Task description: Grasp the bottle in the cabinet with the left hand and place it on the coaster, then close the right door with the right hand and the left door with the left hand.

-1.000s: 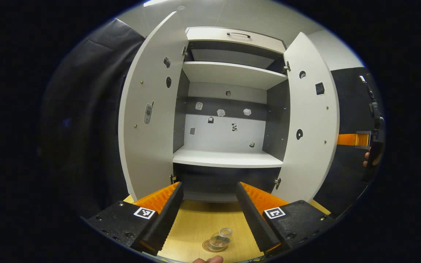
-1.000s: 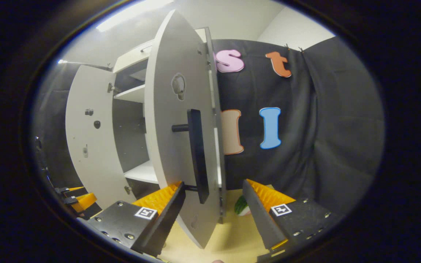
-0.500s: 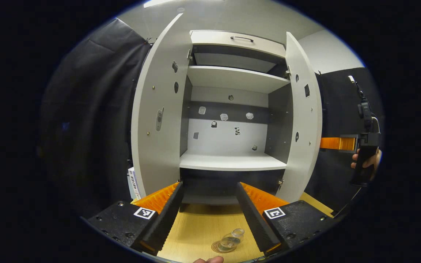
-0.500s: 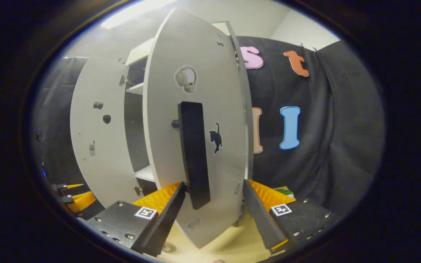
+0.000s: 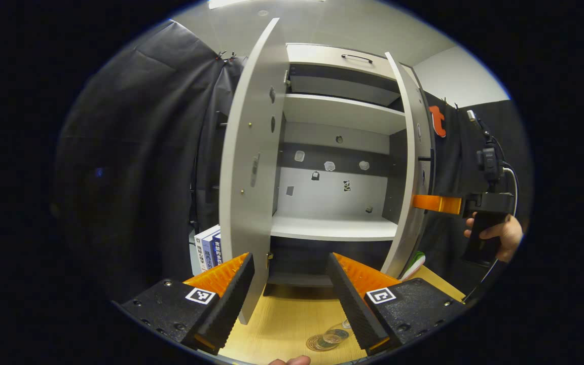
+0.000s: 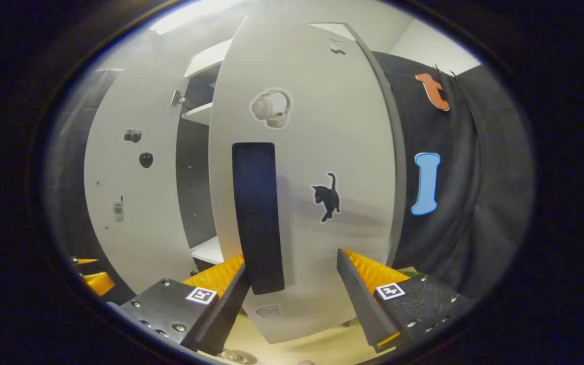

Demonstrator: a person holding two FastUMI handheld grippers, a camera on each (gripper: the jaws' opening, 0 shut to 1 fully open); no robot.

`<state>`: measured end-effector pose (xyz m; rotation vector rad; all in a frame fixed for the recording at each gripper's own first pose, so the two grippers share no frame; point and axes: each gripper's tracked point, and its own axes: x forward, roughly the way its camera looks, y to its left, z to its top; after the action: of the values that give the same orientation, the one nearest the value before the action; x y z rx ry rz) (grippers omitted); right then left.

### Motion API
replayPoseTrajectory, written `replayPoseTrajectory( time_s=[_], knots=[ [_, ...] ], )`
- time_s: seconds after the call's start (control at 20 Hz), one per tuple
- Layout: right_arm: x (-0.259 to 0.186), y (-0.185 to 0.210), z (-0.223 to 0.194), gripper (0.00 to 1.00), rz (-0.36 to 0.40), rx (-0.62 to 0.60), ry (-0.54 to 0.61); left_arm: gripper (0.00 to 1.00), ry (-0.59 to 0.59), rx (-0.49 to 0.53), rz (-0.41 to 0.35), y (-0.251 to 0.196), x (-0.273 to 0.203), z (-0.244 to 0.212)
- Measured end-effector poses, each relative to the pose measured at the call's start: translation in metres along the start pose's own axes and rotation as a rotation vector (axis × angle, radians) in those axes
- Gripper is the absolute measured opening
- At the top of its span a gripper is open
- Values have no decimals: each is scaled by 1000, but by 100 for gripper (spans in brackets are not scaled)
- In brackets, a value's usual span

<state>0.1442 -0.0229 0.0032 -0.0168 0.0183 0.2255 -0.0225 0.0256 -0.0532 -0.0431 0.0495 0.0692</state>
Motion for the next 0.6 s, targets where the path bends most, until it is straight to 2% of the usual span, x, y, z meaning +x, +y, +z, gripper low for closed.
replayPoseTrajectory(
  time_s=[0.15, 0.3, 0.35, 0.4, 0.45, 0.5, 0.55, 0.6],
  knots=[
    [16, 8, 2, 98, -10, -28, -25, 91, 0, -22, 21, 19, 1, 5],
    [29, 14, 1, 98, -18, -26, -31, 94, 4, -44, 43, 41, 4, 8],
    [33, 14, 0, 98, -26, -30, -36, 90, 1, -47, 49, 48, 5, 11],
    [36, 15, 0, 98, -33, -39, -38, 95, -3, -42, 56, 55, 6, 13],
    [38, 16, 0, 98, -39, -45, -40, 95, -11, -37, 65, 62, 8, 16],
    [40, 17, 0, 98, -44, -49, -40, 95, -15, -31, 67, 67, 9, 19],
    [41, 18, 0, 98, -47, -50, -40, 90, -16, -25, 72, 71, 10, 20],
    [42, 18, 0, 98, -51, -50, -40, 95, -19, -19, 75, 76, 10, 23]
  ],
)
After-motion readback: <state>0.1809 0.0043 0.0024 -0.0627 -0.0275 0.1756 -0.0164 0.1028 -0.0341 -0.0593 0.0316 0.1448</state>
